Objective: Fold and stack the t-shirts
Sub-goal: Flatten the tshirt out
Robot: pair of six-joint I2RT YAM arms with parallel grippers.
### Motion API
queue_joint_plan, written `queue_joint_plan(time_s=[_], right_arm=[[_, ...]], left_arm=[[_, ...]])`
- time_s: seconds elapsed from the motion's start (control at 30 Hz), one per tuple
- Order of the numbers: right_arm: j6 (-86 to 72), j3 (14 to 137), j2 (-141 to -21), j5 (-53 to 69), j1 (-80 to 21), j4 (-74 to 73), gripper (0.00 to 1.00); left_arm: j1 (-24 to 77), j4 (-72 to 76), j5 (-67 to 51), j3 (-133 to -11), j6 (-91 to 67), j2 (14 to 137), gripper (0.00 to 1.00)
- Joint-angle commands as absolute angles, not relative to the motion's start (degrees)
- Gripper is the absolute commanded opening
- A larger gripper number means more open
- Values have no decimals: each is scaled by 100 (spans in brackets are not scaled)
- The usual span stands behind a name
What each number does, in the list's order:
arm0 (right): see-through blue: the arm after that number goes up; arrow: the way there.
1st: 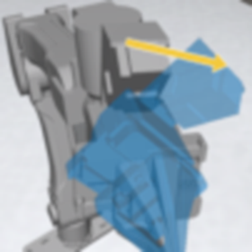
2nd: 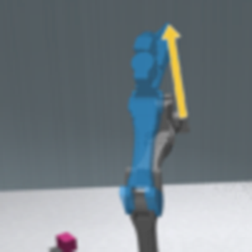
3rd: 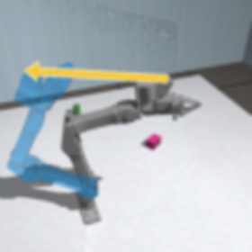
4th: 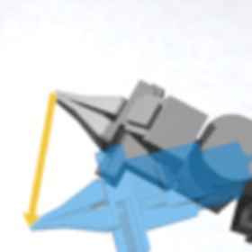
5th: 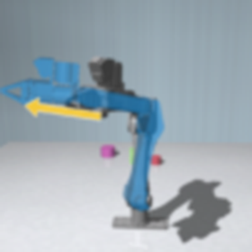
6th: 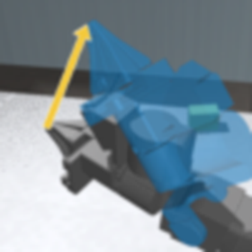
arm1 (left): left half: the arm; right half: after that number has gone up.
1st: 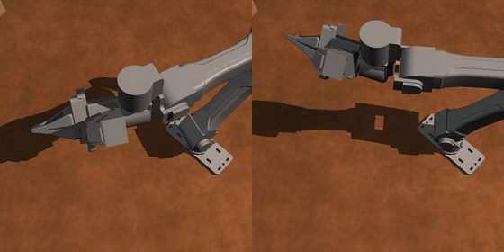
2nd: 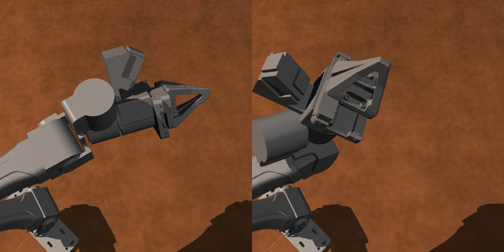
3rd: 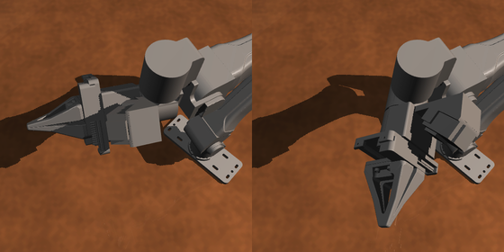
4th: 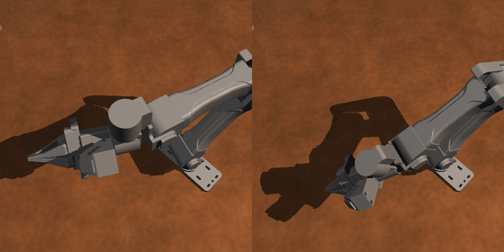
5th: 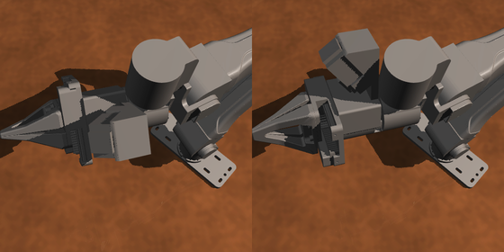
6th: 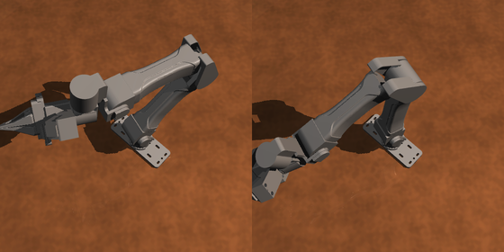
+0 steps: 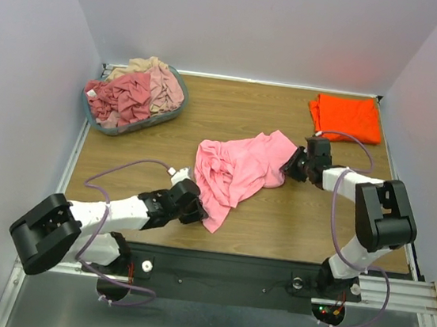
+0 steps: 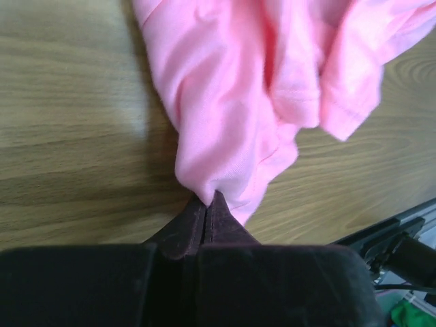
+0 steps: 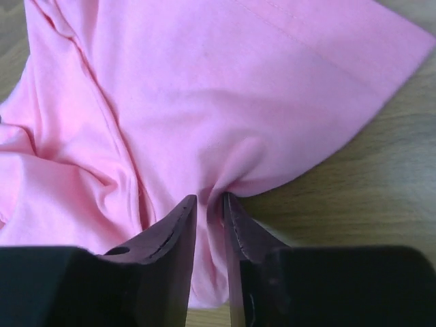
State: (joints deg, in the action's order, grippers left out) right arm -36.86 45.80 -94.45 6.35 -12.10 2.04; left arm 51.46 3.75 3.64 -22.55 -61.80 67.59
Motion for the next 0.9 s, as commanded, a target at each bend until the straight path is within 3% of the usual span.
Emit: queue_joint_plan(time_s=[0.0,0.03,0.1,0.23,0.5,0.63,0.87], right_arm=[[-3595,4825,-9694,308,-1292,316,24],[-3525,4904,-9625,151,-1292,325,11],[-3454,4957,-9441,62,-1292,316,1],[-3217,4905,-8563,-324,-1292,325,0],[-2865,4781,-5372,-984,-1292,106,0],[-2655,5604,-4642,-1055,-1292,-614,0],[-2575,6863,-4587,-1897,-1283,-1932,0]], left_arm=[[5186,9,922,-2768,-6021,6303,0],[5186,-252,1123,-2856,-5933,5997,0],[5177,-508,1361,-3005,-5836,5662,0],[5177,-1300,1792,-3453,-5669,4836,0],[5177,-1792,2047,-4595,-5362,3631,0],[5168,-2118,2522,-5569,-5098,3393,0],[5168,-2416,3514,-6406,-4886,3305,0]])
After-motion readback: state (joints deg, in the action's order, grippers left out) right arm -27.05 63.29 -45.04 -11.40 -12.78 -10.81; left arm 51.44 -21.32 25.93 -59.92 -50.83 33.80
